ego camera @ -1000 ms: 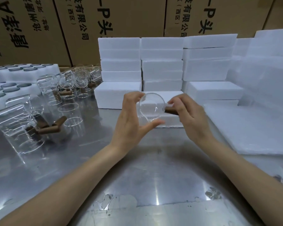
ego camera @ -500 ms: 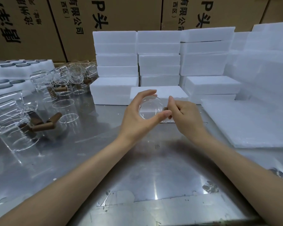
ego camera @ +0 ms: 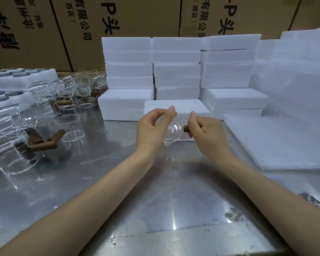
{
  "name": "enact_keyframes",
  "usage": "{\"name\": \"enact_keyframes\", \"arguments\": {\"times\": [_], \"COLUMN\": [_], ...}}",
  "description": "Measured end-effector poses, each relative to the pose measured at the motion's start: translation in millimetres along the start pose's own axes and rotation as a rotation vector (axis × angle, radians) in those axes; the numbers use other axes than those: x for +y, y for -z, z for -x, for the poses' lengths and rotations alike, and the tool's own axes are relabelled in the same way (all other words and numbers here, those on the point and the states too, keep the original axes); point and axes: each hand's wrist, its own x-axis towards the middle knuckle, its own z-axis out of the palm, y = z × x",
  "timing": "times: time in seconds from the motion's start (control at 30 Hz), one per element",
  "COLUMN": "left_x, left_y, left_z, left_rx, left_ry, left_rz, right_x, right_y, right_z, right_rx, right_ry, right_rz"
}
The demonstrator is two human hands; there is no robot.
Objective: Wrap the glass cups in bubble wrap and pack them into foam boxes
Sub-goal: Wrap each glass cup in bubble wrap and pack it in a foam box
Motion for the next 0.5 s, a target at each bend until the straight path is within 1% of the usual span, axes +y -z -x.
{"name": "enact_keyframes", "arguments": {"times": [0.1, 0.3, 0.5], "left_x": [3.9, 12.1, 15.1], "left_y": [4.6, 15.4, 22.5], "left_z": [0.7, 1.2, 3.4], "left_rx": [-0.038, -0.188, -0.335], "left_ry": [0.012, 0.002, -0.028], "left_rz": [-0.008, 0.033, -0.009], "right_x": [-1.7, -3.3, -3.1], "right_y": [1.1, 7.3, 11.3], "right_z": [-1.2, -5.6, -9.0], "right_rx": [0.014, 0.047, 0.014], "right_ry": [-0.022, -0.117, -0.209], "right_rz": [-0.02, -0.153, -0.233]}}
